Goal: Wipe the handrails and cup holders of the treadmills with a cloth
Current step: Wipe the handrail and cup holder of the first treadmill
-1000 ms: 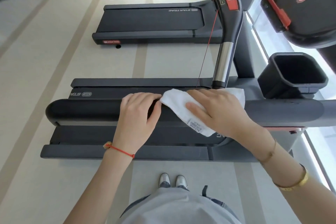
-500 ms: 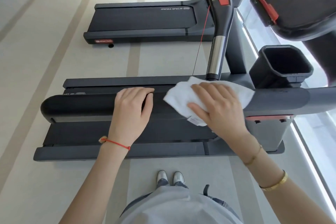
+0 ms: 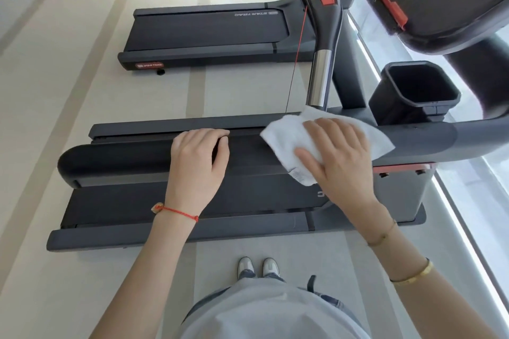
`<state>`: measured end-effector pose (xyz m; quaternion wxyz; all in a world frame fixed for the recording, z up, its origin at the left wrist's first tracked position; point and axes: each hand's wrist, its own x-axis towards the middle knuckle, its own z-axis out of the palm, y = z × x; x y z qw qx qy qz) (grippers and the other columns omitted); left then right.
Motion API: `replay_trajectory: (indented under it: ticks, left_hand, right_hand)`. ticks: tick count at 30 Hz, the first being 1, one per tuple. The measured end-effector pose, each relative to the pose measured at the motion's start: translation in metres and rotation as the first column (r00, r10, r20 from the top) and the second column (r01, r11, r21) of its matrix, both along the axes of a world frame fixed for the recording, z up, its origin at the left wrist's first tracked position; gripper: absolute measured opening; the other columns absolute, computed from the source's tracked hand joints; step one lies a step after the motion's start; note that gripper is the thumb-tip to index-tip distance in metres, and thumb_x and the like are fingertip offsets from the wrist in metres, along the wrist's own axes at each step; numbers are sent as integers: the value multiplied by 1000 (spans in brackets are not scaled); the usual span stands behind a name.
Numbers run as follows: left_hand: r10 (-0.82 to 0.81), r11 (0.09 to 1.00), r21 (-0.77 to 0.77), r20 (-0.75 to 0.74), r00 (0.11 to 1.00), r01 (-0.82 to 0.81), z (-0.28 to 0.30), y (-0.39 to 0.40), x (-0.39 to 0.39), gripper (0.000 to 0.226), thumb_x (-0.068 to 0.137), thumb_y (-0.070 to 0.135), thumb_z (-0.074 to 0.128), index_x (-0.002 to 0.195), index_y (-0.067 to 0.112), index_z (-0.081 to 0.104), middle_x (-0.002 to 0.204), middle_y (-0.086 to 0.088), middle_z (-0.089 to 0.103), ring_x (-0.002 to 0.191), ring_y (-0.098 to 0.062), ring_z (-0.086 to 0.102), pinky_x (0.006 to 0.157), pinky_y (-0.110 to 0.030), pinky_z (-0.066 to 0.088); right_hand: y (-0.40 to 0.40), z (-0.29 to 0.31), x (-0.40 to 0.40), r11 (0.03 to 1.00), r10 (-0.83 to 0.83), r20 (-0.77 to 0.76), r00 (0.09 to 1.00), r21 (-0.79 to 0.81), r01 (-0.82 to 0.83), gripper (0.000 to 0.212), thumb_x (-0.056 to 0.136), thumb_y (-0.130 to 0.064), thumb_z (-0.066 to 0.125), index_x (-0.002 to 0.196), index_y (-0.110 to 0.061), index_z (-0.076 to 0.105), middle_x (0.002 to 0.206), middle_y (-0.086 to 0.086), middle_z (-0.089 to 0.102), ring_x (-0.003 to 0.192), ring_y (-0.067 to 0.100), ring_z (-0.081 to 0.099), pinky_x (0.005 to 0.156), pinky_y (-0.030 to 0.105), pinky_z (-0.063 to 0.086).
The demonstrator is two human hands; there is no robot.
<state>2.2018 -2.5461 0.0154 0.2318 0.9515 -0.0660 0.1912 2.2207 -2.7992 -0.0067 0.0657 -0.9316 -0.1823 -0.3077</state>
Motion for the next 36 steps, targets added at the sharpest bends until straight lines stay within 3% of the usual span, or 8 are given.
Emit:
replay_trajectory:
  ticks: [3,10,16,20,26,32,36]
  left_hand:
    - [3,1000,6,-13,1000,-3,1,-2,1,22,99,16,49,106,12,70,102,1,71,98,-21,64,102,-35,37]
    - [-44,999,-2,-22,999,44,4,2,0,33,96,26,40,104,12,68,98,2,70,93,-22,63,97,-34,37]
    - [-56,998,-9,-12,998,55,3,5,1,31,96,24,41,104,13,68,97,2,70,92,-22,63,97,-33,37]
    - [-53,999,-4,-12,999,53,2,5,2,30,98,23,42,105,13,69,100,3,71,95,-20,64,99,-34,38]
    - [-46,997,53,-39,998,49,4,-1,1,28,100,19,43,109,16,69,105,4,71,98,-18,64,100,-37,38]
    - [-132,991,23,-14,991,132,5,-28,6,18,96,14,52,105,13,68,101,3,70,95,-19,64,95,-39,41]
    - [-174,985,-4,-22,984,174,9,-57,10,18,96,15,52,105,15,67,102,4,69,95,-17,64,95,-37,41]
  right_hand:
    - [22,2,-3,989,-117,25,993,99,114,38,99,-45,46,113,-14,63,107,4,63,100,28,56,94,40,37]
    - [57,7,-10,998,31,-112,993,57,-25,51,97,-56,42,124,-15,59,121,4,60,114,29,53,102,41,35]
    - [61,19,8,991,111,-151,982,-54,-120,63,94,-66,40,129,-18,59,111,0,66,98,26,61,89,38,43]
    - [46,12,8,997,70,-54,996,-25,-71,56,96,-61,43,117,-15,65,93,3,65,86,27,59,80,38,44]
    - [34,11,7,974,-190,63,980,138,180,35,98,-37,46,82,-14,66,72,3,61,72,27,54,72,38,41]
    - [32,-2,5,996,22,98,995,83,-31,35,99,-39,49,105,-11,68,97,3,66,88,27,59,83,39,45]
    - [-3,-2,9,997,3,121,993,81,-13,32,99,-37,50,103,-10,68,96,3,67,88,26,60,82,38,44]
